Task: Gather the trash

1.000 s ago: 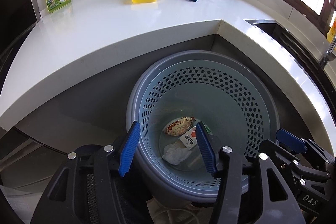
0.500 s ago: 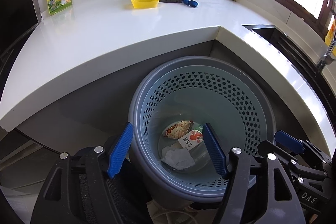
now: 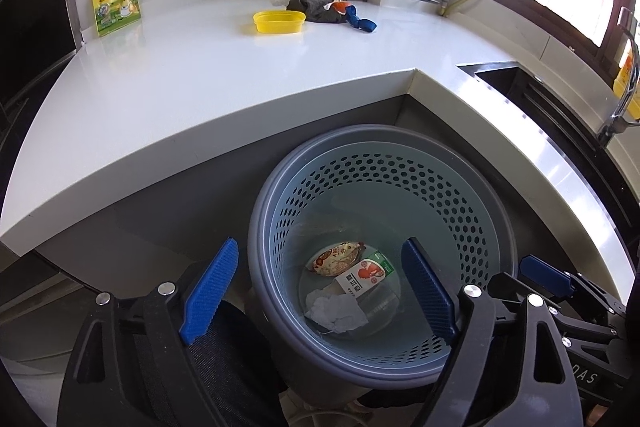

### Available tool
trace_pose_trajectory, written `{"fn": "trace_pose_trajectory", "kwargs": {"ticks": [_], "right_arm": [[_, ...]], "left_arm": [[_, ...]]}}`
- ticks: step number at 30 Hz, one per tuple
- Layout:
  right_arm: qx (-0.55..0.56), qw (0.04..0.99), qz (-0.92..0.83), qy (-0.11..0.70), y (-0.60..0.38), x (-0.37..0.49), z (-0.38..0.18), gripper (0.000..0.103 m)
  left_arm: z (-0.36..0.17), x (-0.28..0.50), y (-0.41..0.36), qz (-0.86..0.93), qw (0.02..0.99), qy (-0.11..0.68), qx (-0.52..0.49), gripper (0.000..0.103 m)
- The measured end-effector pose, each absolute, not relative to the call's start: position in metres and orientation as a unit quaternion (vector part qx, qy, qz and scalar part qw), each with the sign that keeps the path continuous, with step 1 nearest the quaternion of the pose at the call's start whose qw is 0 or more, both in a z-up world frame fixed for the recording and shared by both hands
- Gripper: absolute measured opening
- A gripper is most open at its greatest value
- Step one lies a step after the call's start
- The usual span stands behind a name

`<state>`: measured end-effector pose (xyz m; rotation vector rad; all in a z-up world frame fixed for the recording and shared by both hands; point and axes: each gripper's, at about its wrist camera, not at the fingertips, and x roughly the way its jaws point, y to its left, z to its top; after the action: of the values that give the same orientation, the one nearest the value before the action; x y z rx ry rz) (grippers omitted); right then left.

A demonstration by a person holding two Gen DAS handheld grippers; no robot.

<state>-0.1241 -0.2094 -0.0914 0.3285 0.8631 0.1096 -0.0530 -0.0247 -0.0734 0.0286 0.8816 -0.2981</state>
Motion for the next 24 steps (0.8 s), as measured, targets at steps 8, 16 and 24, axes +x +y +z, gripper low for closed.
{"fn": "trace_pose_trajectory", "kwargs": {"ticks": [8, 16, 24], "right_arm": [[0.154, 0.896, 0.052, 0.414, -0.208, -0.122, -0.089, 0.067], [0.148, 0.903, 0.061, 0.399, -0.205, -0.114, -0.076, 0.07], [0.145, 0.913, 0.067, 0.376, -0.213, -0.084, -0.054, 0.071]], "left_arm": [[-0.069, -0.051, -0.02, -0.141, 0.897, 0.419, 0.004, 0.091], [-0.057, -0.04, -0.009, -0.129, 0.901, 0.413, 0.007, 0.091], [-0.035, -0.012, 0.001, -0.111, 0.916, 0.387, -0.001, 0.093]]}}
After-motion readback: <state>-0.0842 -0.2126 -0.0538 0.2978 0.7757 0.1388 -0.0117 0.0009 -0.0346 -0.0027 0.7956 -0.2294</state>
